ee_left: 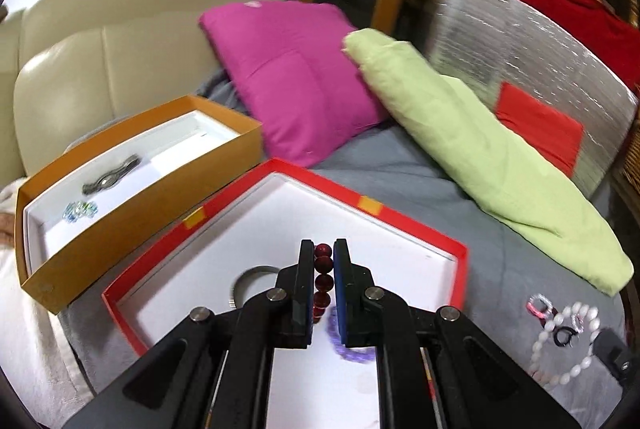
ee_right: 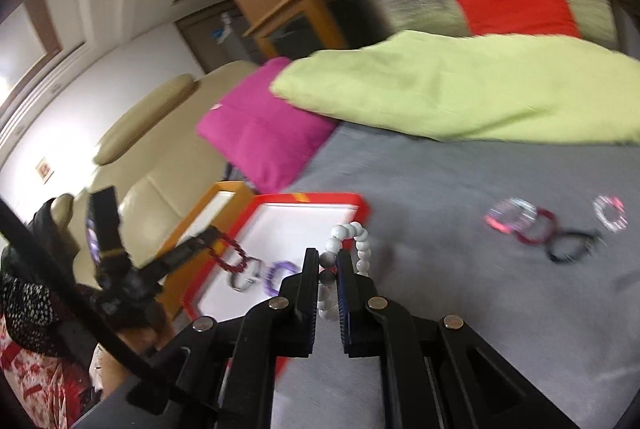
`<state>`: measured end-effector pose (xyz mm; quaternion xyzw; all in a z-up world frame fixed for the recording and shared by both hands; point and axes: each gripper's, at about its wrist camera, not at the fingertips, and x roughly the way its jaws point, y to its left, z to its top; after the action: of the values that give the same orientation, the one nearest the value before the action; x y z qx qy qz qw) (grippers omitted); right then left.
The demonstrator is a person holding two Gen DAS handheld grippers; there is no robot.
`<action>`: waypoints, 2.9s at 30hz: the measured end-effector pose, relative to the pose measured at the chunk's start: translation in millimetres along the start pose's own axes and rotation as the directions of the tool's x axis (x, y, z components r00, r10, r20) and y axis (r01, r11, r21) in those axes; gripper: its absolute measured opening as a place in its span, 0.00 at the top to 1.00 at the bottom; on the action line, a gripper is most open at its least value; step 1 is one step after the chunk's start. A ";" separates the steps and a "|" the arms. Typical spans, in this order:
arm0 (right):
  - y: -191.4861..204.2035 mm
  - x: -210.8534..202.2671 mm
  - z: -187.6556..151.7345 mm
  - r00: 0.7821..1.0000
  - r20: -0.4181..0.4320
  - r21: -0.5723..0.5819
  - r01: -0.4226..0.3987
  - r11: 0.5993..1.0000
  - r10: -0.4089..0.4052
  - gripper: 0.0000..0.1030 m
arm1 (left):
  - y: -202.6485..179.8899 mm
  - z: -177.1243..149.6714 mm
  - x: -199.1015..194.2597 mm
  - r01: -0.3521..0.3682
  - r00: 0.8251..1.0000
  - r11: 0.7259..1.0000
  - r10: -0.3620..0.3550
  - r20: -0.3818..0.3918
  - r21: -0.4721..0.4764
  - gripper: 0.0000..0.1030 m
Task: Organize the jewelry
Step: 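Lower the red and white bead bracelets into the tray with both tools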
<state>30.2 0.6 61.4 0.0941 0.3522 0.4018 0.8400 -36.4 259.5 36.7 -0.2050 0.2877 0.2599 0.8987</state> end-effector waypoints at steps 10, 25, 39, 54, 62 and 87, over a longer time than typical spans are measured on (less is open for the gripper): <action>54.9 65.6 16.0 0.995 -0.052 -0.052 -0.091 0.994 0.088 0.91 | 49.2 5.7 19.0 -0.011 1.000 0.993 0.010 -0.009 -0.114 0.91; 46.0 141.8 12.1 0.985 -0.150 0.002 -0.085 0.996 0.084 0.91 | 32.8 5.7 51.8 0.025 0.995 0.997 -0.031 -0.092 -0.070 0.91; 27.3 166.3 11.0 0.983 -0.183 0.024 -0.022 0.999 0.026 0.91 | 22.2 3.3 69.0 0.053 0.988 0.998 -0.058 -0.143 -0.038 0.91; 13.9 181.3 6.0 0.967 -0.238 -0.022 0.083 0.996 -0.086 0.91 | 60.3 2.7 89.4 -0.007 0.971 0.989 -0.029 -0.237 -0.149 0.91; 18.4 182.3 6.1 0.972 -0.227 -0.025 0.063 0.998 -0.068 0.91 | 61.7 8.7 81.2 0.070 0.978 0.977 -0.107 -0.177 -0.203 0.91; 23.0 183.0 6.3 0.962 -0.256 -0.062 0.079 0.995 -0.092 0.90 | 59.7 8.0 83.5 -0.038 0.983 0.983 0.005 -0.181 -0.179 0.91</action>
<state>98.9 152.2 -18.2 0.0042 0.4519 0.3830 0.8057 -9.7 339.5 -22.4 -0.3056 0.3450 0.2753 0.8437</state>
